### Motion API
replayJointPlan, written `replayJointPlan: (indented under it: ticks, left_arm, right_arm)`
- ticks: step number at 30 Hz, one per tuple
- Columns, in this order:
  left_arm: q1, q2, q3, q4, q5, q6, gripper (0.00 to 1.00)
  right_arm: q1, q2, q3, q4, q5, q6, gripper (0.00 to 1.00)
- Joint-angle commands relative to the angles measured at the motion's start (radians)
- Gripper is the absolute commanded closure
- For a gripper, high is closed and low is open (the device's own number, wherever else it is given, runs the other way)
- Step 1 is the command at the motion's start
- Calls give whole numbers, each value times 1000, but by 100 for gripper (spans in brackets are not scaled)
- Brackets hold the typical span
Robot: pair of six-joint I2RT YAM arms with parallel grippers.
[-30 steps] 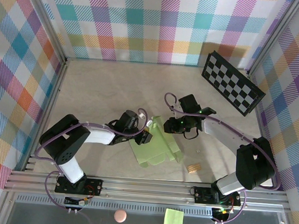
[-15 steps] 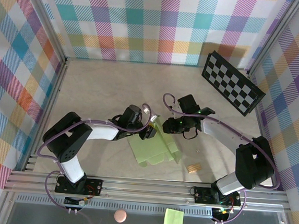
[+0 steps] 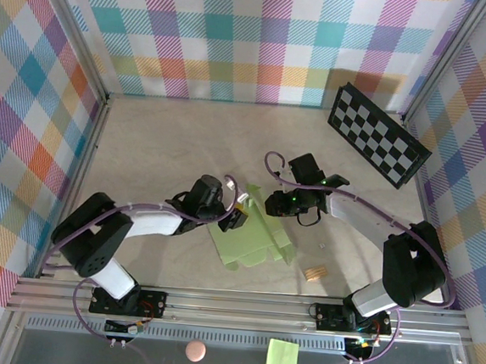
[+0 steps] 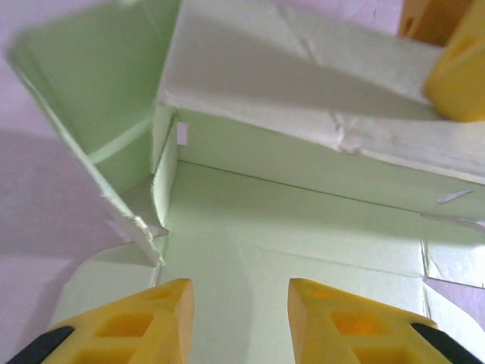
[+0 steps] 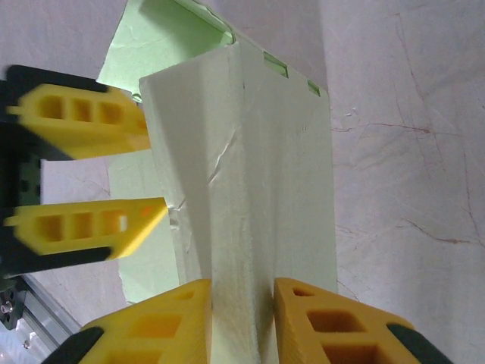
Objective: Fold the paper box
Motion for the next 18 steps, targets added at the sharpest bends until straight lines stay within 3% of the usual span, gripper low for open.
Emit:
replayJointPlan:
  ticks: [1, 7, 10, 18]
  left_arm:
    - [18, -90, -22, -42, -19, 108, 62]
    - [86, -199, -35, -53, 50, 241, 56]
    - [104, -200, 45, -186, 49, 346, 55]
    - [111, -61, 290, -583, -22, 786, 51]
  right_arm:
    - [7, 16, 2, -9, 26, -16, 73]
    - [7, 14, 1, -14, 28, -21, 73]
    - [7, 13, 2, -20, 31, -24, 73]
    - [7, 11, 11, -29, 40, -33, 73]
